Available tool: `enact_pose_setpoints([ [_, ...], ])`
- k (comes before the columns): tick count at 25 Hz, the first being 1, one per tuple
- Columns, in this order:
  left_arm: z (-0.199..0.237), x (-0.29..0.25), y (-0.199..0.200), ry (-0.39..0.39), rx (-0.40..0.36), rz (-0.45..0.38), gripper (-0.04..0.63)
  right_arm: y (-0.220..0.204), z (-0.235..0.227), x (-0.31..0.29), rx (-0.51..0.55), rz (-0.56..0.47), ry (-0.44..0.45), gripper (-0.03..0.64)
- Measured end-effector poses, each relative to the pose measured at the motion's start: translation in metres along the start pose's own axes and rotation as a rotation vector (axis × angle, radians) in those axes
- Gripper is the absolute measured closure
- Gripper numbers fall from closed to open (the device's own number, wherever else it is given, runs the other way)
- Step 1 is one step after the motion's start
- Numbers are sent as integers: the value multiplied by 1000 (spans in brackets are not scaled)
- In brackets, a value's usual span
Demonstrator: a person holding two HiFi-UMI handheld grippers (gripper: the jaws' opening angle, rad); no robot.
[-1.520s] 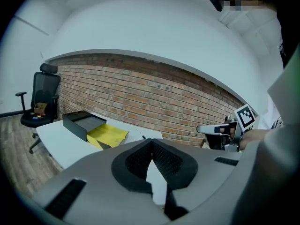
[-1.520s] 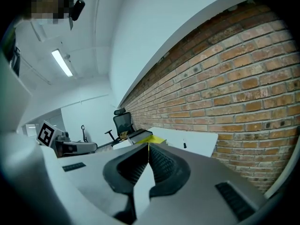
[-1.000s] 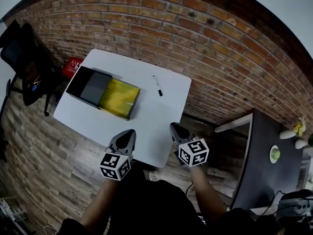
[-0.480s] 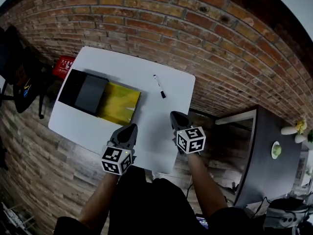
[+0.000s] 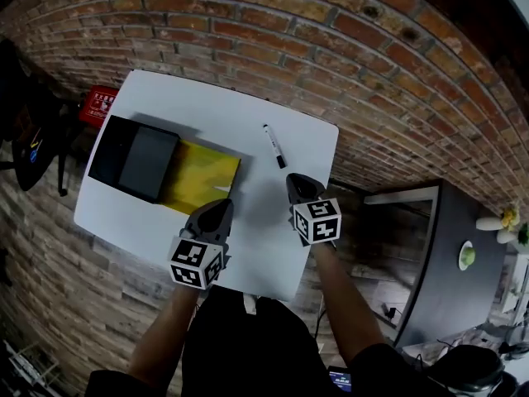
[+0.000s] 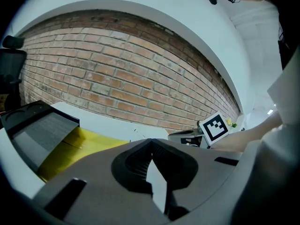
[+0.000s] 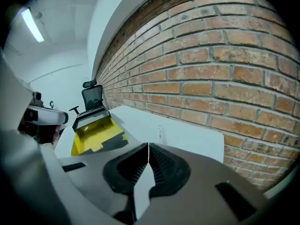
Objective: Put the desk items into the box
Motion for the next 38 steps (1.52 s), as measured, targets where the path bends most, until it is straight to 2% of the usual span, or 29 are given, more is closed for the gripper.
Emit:
enact_pose_setpoints([
  [8, 18, -19, 2, 5, 8, 26, 583, -6, -13, -36, 16, 47, -18, 594],
  [17, 27, -53, 9, 8, 43, 36, 583, -2, -22, -70, 51, 68, 14, 592],
  [19, 27, -63, 13, 7, 48, 40, 583, -3, -23, -76, 53, 79, 19, 581],
  [22, 25, -78, 19, 9, 58, 50, 583, -4, -24, -84, 59, 94, 32, 514],
  [26, 22, -98, 27, 13, 62, 59, 581, -6, -26, -95, 64, 117, 45, 488],
  [38, 32, -119, 31, 68, 76, 82, 583, -17, -27, -110, 50, 166, 49, 483],
])
Point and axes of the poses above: the fingertips, and each gripper's own axes: x backward along the fingers, z to its left, y out of its top, the point moved 4 cm from there along x, backward along the fingers, and after that the axes turned 11 degrees about x, right-handed, at the moved point
